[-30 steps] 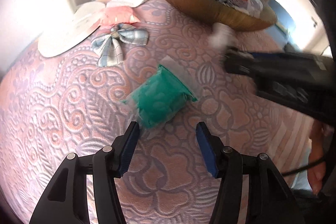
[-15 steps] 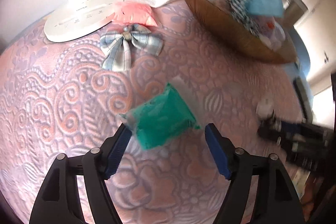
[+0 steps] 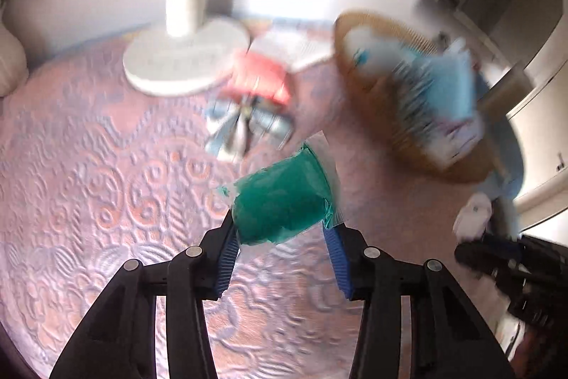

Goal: Organize soft objects
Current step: 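Carry the green packet and white shoe into the amber bowl, open both grippers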

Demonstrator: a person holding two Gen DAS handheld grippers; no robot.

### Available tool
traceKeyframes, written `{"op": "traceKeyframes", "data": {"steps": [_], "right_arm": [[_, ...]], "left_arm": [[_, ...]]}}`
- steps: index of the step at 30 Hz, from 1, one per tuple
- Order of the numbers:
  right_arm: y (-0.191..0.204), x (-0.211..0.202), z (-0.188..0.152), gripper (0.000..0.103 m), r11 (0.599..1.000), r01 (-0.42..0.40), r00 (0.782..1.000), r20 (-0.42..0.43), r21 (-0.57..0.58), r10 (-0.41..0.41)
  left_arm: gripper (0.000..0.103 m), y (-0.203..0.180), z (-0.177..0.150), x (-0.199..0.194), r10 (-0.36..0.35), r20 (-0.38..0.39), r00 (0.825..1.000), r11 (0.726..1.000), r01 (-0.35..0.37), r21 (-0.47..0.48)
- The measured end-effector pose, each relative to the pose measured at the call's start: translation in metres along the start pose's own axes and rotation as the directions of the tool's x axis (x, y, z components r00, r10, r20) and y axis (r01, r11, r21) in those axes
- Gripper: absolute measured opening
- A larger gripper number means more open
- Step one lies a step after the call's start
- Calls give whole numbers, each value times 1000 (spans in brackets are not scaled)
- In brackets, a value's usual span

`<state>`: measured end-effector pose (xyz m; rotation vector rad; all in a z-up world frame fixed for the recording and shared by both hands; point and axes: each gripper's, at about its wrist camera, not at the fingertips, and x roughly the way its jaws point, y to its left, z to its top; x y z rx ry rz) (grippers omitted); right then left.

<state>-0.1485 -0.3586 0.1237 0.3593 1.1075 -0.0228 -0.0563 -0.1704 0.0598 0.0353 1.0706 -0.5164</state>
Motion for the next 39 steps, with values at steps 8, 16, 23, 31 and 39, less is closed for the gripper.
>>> {"op": "traceKeyframes", "data": {"steps": [8,16,23,31,39], "right_arm": [[-64,-99,69,25,998,20,973,228,53,-32],[-95,-138,136,25,994,20,933,356,111,-58],[-104,-130,168,25,991,39,931,356,129,-83],[-118,-90,187,69,986,130,955,254,103,-153],[-154,-79,158,78,981,66,980,173,184,-98]], "left_arm": [[43,-70,64,-75,-144,217,966,986,121,118],[43,-139,125,-95,-198,322,926,970,137,202],[46,-171,150,-87,-197,345,918,959,107,263],[87,-175,157,-66,-141,308,941,956,49,288],[87,-54,100,-60,-53,161,985,999,51,14]]}}
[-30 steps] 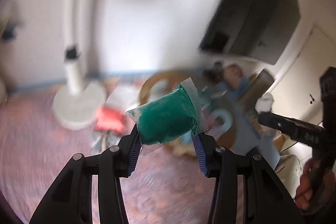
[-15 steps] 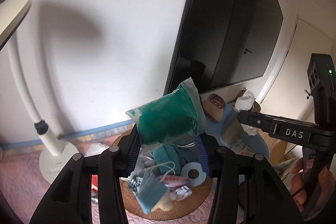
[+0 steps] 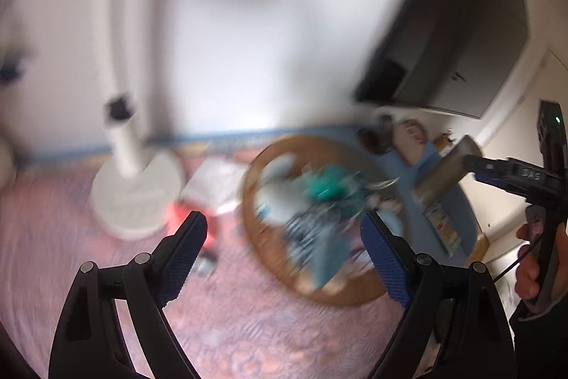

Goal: Organize soft objects
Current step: 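Carry the green packet and white shoe into the amber bowl, open both grippers, then move both grippers back over the bed toward the red packet and plaid bow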

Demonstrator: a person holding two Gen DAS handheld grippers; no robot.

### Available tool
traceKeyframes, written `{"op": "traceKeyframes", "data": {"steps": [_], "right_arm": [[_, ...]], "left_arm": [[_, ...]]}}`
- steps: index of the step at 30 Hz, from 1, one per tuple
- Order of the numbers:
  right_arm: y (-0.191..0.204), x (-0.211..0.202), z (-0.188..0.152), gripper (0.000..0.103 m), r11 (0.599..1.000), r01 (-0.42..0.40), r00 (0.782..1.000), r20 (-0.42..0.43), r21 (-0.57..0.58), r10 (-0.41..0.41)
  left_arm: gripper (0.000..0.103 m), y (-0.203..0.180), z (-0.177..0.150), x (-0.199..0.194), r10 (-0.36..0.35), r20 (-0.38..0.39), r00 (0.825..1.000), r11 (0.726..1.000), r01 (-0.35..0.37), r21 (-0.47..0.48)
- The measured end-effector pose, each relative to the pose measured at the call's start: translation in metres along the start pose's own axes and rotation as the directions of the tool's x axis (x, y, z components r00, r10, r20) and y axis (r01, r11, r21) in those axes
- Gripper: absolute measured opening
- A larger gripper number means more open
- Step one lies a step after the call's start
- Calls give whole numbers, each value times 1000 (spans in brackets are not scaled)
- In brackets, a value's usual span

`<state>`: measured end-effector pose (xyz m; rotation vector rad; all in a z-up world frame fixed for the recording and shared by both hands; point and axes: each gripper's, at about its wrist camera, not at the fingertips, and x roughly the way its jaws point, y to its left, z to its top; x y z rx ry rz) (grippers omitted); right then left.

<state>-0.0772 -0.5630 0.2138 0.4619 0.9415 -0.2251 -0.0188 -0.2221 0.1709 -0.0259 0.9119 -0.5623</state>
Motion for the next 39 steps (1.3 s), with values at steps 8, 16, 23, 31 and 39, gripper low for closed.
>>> {"op": "traceKeyframes", "data": {"steps": [8,16,23,31,39], "right_arm": [[-3,34,-55,78,998,11,988,-156,60,-1],[48,47,-77,78,1000,-20,977,-212,16,23],[84,47,-88,78,999,-18,978,-207,-41,9],[103,41,-97,78,998,28,981,-191,-52,-37],[170,35,-74,78,970,9,993,-116,-243,-38]], "left_arm": [[87,119,-74,-29,157,-116,981,950,-182,-252],[87,145,-94,-40,189,-152,970,942,-223,-249],[87,131,-96,-31,176,-159,971,974,-195,-112],[87,129,-92,-18,140,-177,974,990,-142,-2],[87,128,-66,-7,59,-141,988,997,-53,47]]}}
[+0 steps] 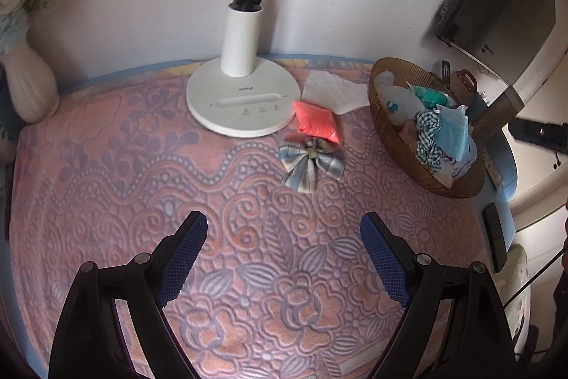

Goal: Organize soft objects
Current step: 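Move both grippers back over the bed toward the red packet and plaid bow, then grasp the red packet with the right gripper while the left grasps the plaid bow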

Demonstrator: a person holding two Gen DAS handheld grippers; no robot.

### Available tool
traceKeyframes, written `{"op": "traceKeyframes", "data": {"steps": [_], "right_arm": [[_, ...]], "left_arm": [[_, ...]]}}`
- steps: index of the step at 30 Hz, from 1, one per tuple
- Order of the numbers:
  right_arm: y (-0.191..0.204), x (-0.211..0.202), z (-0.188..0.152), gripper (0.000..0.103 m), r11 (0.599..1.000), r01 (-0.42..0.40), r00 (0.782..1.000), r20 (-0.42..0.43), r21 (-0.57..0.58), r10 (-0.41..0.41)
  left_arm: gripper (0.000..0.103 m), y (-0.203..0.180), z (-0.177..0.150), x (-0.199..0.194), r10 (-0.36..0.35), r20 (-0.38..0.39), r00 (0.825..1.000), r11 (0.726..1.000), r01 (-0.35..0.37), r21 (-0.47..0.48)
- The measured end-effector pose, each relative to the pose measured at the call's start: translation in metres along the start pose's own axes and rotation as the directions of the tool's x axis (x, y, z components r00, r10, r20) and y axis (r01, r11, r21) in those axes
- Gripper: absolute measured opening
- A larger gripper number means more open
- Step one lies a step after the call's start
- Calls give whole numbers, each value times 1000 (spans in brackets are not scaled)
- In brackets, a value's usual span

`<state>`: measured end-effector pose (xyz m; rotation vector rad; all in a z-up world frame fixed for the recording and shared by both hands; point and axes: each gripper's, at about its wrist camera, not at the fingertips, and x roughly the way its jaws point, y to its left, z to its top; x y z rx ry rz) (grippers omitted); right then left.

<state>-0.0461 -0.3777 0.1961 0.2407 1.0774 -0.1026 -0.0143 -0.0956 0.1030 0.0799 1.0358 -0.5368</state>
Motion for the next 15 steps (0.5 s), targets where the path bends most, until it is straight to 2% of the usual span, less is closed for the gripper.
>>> {"op": "traceKeyframes", "data": {"steps": [3,5,10,12,15], "right_arm": [[43,9,16,78,981,66,998,34,-180,-61],[71,24,28,78,961,40,999,18,-274,-36],[117,87,53,78,933,-44,992,-127,-358,-2],[129,119,59,78,925,-54,980,-196,-377,-23],[141,162,63,76,909,-76,951,-305,-410,-58]], "left_arm": [[87,-4,11,13,-26,-2,1000,999,26,48],[87,-6,16,26,-44,-14,999,997,44,69],[87,-3,28,57,-64,-27,998,997,65,51],[87,-1,31,66,-79,-24,997,996,80,40],[87,3,29,81,-115,-43,992,993,116,27]]}}
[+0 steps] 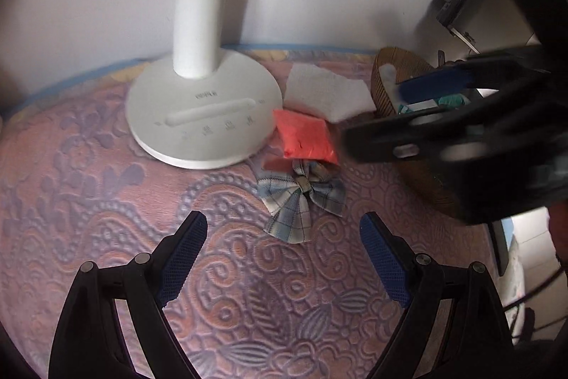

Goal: Organize soft objects
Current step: 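Grasp the red packet with the right gripper while the left grasps the plaid bow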

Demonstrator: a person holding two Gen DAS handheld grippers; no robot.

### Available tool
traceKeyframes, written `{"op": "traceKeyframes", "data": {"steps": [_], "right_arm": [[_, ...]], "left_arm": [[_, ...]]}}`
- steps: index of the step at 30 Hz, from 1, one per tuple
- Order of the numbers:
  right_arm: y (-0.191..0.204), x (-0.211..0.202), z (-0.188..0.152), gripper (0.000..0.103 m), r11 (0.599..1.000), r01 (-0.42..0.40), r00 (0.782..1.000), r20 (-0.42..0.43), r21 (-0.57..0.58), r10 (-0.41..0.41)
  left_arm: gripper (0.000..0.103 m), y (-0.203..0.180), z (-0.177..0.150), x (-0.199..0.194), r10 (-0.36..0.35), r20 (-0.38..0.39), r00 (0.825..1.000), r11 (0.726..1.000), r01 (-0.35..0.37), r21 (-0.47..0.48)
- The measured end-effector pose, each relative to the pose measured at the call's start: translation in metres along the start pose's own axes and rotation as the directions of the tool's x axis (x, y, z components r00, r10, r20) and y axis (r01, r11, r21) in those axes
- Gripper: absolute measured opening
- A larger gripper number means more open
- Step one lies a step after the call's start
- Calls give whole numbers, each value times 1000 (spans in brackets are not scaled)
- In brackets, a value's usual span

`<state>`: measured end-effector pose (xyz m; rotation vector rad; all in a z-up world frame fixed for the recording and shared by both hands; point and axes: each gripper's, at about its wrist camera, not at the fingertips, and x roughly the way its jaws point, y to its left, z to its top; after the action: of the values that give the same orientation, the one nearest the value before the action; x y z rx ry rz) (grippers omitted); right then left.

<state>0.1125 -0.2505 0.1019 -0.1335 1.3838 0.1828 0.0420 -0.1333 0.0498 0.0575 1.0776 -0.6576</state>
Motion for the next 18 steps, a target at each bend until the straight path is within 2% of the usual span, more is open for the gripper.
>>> {"op": "traceKeyframes", "data": {"steps": [5,9,14,16,18], "right_arm": [[5,43,17,76,994,58,994,-90,-92,-66],[0,64,24,76,994,42,989,-136,-105,-57],[0,81,31,76,991,30,987,-155,-130,-50],[-4,84,34,70,991,25,987,-156,-134,-46],[-8,84,36,66,991,22,987,-154,-131,-42]], "left_arm": [[86,7,-5,14,-43,7,999,999,43,-33],[86,5,0,30,-44,-5,999,998,44,-33],[86,-6,8,45,-15,-4,1000,999,15,28],[85,-8,10,47,-19,9,1000,999,19,33],[73,-9,12,48,-10,23,1000,999,10,32]]}}
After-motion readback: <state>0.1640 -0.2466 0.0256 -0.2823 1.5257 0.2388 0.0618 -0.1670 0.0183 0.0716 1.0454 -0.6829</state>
